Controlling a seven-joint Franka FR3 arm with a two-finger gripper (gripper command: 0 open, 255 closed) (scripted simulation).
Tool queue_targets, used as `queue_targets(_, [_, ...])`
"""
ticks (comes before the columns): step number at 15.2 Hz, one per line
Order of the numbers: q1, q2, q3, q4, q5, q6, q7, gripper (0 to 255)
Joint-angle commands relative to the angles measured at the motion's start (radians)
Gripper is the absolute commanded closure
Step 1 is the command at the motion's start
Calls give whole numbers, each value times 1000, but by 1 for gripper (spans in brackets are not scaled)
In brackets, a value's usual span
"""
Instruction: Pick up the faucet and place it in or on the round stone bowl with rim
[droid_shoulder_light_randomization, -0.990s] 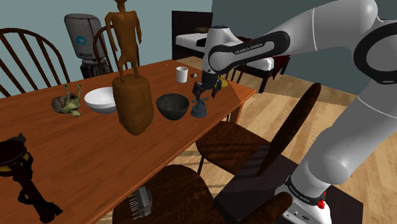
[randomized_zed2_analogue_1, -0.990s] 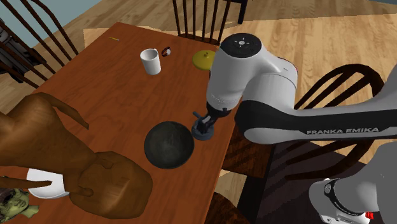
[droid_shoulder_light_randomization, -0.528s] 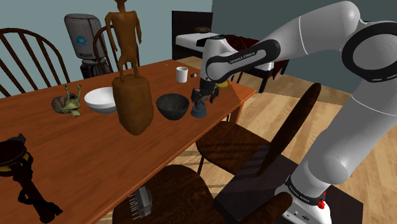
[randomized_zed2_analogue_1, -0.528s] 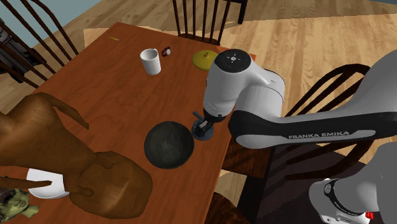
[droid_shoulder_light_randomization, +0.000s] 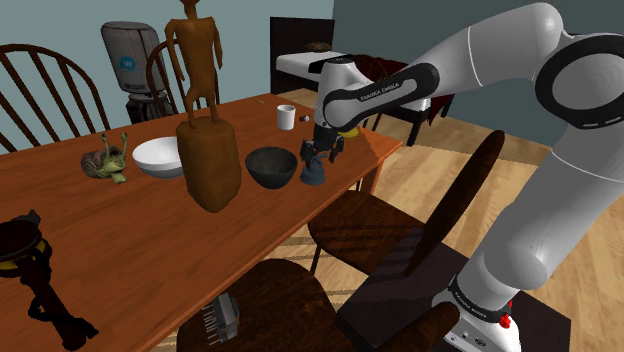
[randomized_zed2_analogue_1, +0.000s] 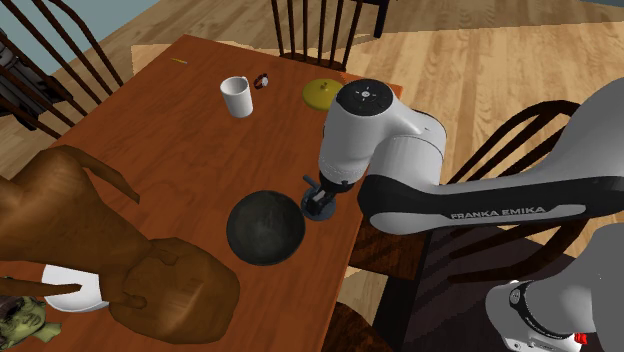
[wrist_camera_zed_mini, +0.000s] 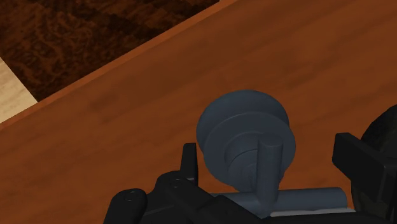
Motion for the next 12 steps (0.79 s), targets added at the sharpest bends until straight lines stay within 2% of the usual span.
queue_targets(1, [0, 0, 0, 0, 0, 0, 0, 255])
queue_targets(10, [0, 0, 0, 0, 0, 0, 0, 255])
queue_targets(12, [0, -12, 0, 15, 3, -26, -3, 255])
